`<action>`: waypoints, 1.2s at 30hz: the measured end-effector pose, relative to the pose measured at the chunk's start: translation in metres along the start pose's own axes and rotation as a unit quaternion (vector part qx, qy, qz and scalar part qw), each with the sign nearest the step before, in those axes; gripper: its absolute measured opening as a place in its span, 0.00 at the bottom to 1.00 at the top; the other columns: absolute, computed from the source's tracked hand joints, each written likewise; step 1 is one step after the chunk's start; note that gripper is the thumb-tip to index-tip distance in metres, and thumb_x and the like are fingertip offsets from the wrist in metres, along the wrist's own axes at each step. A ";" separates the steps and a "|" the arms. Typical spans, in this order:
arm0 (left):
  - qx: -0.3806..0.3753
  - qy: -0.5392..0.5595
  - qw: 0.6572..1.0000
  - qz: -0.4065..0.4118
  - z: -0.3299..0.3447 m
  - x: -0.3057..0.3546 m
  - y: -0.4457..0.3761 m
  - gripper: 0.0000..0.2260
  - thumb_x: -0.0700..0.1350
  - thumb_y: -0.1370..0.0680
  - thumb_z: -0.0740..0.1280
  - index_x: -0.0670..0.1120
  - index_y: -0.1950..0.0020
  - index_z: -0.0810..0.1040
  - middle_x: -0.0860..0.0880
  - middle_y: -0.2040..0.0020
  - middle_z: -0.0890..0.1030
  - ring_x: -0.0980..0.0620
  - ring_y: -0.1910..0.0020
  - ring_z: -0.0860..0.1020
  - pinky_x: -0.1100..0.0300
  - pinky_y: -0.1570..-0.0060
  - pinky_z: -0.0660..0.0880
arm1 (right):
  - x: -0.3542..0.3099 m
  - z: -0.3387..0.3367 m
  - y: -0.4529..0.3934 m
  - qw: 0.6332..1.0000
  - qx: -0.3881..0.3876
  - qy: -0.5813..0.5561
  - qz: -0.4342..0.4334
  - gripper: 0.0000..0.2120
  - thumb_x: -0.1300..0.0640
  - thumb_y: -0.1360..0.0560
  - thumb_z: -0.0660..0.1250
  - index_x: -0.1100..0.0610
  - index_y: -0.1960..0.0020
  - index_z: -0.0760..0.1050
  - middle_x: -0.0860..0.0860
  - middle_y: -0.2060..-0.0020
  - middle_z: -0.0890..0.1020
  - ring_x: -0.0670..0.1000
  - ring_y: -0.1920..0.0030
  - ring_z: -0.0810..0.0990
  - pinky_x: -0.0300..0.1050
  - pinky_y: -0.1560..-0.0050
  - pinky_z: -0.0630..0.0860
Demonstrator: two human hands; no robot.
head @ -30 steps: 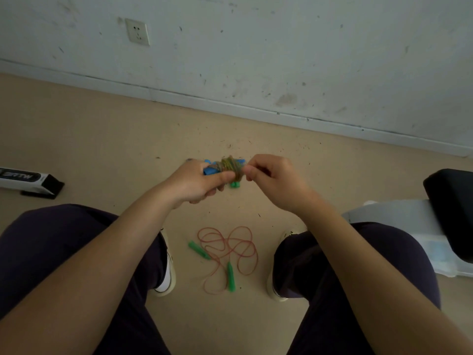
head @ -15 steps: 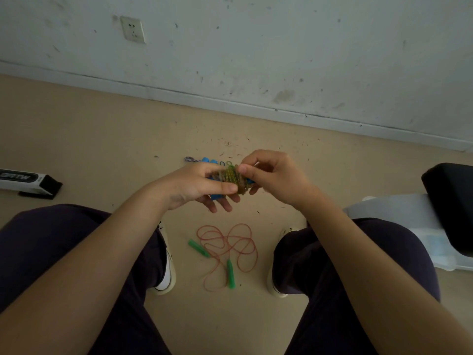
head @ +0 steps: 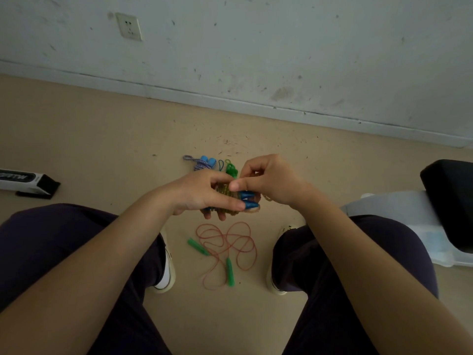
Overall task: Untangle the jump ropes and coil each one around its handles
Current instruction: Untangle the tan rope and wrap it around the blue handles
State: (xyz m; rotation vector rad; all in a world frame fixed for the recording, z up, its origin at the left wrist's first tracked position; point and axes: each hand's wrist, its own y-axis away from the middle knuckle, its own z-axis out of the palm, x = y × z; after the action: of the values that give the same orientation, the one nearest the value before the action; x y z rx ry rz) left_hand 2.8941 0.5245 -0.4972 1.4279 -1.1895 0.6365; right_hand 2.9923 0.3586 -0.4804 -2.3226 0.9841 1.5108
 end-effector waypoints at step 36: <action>0.210 0.017 0.977 -0.008 -0.011 -0.004 -0.005 0.13 0.56 0.27 0.75 0.49 0.49 0.85 0.51 0.67 0.84 0.52 0.70 0.79 0.64 0.78 0.66 | 0.007 -0.028 0.003 0.993 0.037 0.106 0.019 0.04 0.54 0.28 0.75 0.54 0.55 0.84 0.48 0.59 0.83 0.47 0.57 0.80 0.43 0.55 0.77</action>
State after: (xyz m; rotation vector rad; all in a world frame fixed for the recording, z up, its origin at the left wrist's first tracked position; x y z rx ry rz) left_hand 2.8997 0.5357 -0.5003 1.7669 -1.0540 0.9380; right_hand 3.0123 0.3398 -0.4731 -2.4633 1.1202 1.2357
